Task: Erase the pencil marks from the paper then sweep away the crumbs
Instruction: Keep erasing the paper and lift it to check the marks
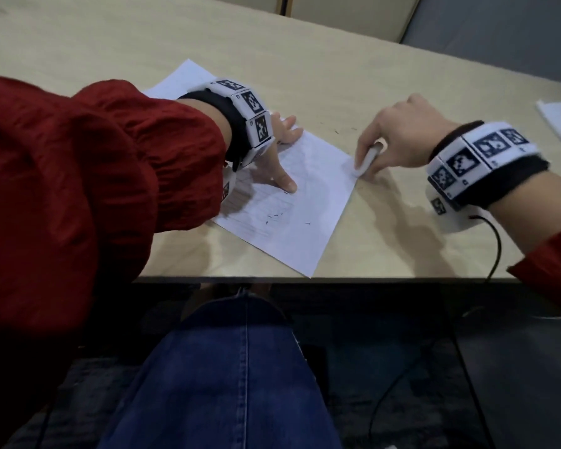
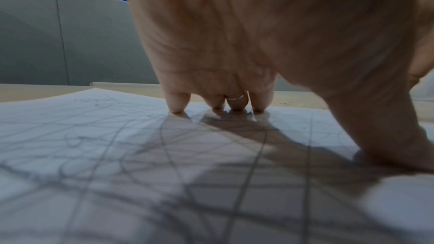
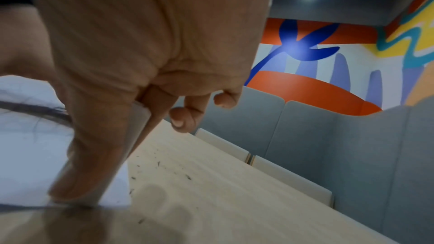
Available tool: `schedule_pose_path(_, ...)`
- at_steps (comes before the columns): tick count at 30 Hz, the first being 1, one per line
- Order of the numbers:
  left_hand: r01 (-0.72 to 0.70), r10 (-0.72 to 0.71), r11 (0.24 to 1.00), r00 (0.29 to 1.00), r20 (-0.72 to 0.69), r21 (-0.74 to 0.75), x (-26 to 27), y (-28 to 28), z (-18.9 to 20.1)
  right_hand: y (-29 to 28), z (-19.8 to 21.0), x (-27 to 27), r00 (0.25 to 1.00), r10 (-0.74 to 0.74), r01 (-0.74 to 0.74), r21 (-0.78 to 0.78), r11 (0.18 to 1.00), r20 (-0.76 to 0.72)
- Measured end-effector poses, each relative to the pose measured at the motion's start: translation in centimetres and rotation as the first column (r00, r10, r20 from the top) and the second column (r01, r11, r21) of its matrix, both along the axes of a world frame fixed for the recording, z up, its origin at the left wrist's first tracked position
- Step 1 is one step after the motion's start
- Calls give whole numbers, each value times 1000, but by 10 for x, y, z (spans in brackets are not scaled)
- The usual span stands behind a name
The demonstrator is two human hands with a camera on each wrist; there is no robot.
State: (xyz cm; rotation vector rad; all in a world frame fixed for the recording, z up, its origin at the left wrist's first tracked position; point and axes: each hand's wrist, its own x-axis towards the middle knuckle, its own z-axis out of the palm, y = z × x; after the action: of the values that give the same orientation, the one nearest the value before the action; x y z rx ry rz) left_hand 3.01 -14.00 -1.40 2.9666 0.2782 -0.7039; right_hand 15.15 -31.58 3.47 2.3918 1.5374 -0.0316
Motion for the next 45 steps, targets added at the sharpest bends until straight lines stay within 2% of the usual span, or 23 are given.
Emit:
schedule_pose_path(4,7,-7,1000,1000,-14,14,1,-1,2,3,3,-2,998,-23,22,-19,1000,-53)
schedule_pose_path(6,1,-1,1000,1000,-19,12,2,-1,5,7,2,-2,981,-79,91,59,994,-179)
schedule_pose_path(8,2,-2,1000,1000,-16,14,5,-2,8,4,-2,0,932,-130,195,165,967,-339)
schedule_pose_path(10,21,-22,999,1000,22,49,13,-4,15,0,-9,4,900,-155,265,231,936,-407)
schedule_pose_path(16,88,-87,996,986,139,0,39,-24,34,-1,-22,17,870,-310,406,204,891,-383)
schedule_pose_path(21,68,-60,995,992,110,-67,57,-25,32,0,-22,18,861,-301,421,243,874,-411)
schedule_pose_path(24,45,-30,991,993,116,-124,66,-20,30,-4,-24,21,844,-297,457,308,835,-447)
schedule_pose_path(27,27,9,985,979,205,-169,73,-12,29,-11,-23,23,826,-290,487,352,799,-483)
schedule_pose_path(29,34,18,988,945,327,-152,78,-7,32,-16,-20,24,827,-290,496,383,779,-482)
schedule_pose_path(32,-14,105,985,842,530,-173,84,3,53,-21,-8,26,823,-299,537,486,690,-484)
schedule_pose_path(34,-66,177,979,738,652,-192,87,13,76,-24,4,29,822,-313,558,567,606,-475)
schedule_pose_path(37,-113,299,953,507,808,-282,84,25,114,-23,18,35,766,-327,643,632,433,-554)
schedule_pose_path(39,-101,380,924,345,858,-369,77,32,136,-17,23,39,692,-259,721,622,306,-674)
schedule_pose_path(40,-79,413,910,265,871,-407,73,37,145,-13,25,40,656,-216,752,602,267,-723)
schedule_pose_path(43,-7,531,847,44,846,-531,59,52,163,1,31,38,576,-106,802,536,265,-810)
schedule_pose_path(45,37,642,766,-71,763,-641,51,64,162,11,34,37,556,-47,805,523,281,-830)
